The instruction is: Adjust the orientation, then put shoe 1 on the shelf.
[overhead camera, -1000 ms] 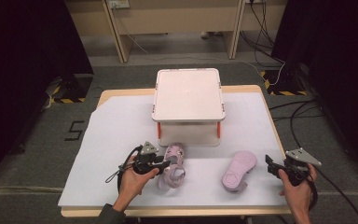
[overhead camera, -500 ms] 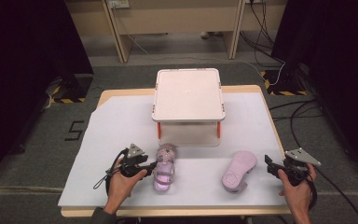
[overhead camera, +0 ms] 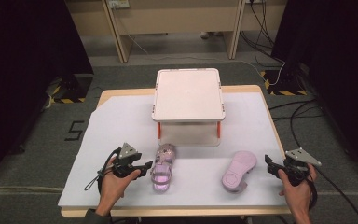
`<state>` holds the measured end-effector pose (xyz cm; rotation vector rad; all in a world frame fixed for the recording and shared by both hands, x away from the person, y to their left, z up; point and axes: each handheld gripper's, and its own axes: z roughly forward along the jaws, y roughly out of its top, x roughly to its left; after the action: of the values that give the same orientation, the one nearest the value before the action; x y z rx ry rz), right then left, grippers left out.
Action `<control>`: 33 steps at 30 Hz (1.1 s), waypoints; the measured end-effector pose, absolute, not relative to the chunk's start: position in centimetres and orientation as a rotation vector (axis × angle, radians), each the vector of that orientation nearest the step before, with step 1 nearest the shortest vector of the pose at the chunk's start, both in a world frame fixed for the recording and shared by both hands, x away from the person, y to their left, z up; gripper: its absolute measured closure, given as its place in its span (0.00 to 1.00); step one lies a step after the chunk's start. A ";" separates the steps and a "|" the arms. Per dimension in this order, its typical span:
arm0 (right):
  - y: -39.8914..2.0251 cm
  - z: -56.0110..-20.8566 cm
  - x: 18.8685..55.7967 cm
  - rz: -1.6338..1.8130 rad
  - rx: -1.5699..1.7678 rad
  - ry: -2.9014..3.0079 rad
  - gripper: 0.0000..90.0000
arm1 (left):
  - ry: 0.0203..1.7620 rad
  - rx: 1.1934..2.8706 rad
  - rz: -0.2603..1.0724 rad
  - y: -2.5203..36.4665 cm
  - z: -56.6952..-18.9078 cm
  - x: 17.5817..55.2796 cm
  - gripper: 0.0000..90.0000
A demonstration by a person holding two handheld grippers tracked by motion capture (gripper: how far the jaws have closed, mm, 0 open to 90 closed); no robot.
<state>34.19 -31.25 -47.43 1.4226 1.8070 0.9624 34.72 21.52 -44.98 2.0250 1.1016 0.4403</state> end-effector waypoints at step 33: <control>-31.0 -47.4 34.2 0.961 1.415 1.819 0.24 | 0.798 2.210 0.569 15.7 -45.5 34.2 0.67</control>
<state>34.21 -30.99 -47.43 1.4153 1.8187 0.9608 34.19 15.69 -45.50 2.2101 0.7983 0.5693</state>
